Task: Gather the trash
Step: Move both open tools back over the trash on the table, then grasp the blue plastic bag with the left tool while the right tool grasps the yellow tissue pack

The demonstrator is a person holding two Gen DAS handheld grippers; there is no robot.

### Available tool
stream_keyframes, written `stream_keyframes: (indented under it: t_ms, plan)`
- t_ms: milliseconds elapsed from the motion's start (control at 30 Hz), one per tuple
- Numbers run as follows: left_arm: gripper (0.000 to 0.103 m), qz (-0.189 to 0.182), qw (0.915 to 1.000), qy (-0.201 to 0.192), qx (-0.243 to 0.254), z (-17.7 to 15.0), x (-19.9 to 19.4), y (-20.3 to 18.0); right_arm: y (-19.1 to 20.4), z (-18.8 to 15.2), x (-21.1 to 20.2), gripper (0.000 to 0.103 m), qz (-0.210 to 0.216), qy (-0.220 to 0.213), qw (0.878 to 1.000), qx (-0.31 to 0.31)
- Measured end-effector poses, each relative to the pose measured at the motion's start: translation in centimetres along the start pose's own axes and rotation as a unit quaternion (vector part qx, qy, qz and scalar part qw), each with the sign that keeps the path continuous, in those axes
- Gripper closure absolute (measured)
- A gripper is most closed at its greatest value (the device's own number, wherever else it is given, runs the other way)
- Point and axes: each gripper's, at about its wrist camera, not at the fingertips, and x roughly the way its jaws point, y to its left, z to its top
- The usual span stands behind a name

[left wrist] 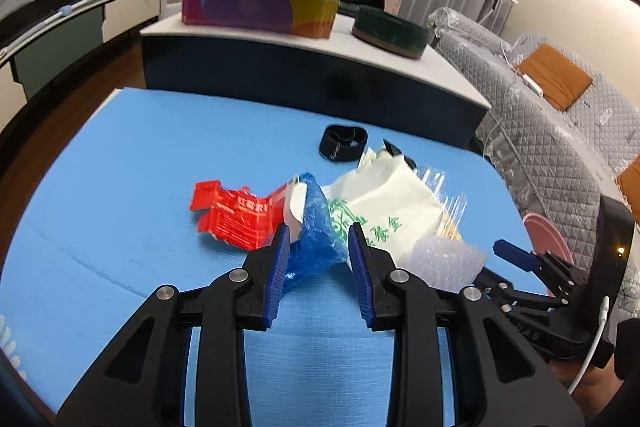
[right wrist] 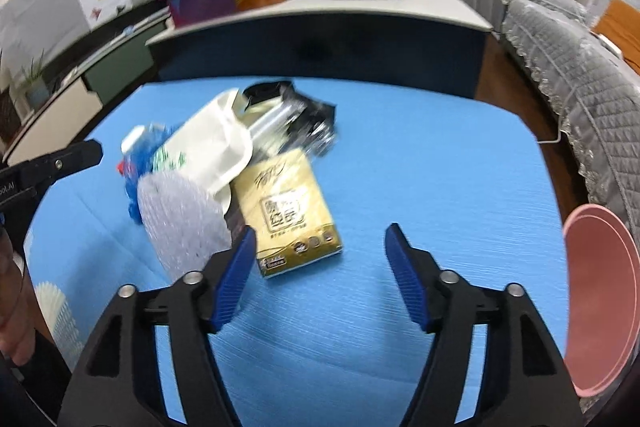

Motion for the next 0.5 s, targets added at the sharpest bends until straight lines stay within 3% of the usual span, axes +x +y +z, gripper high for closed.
stream_keyframes:
  t_ms: [500]
  plan:
    - [0.067,0.02,0.999,0.037,0.013,-0.3,3.1,-0.9,0.7,0.0,2.7,0.03,-0.001,0.039,0.999,-0.033]
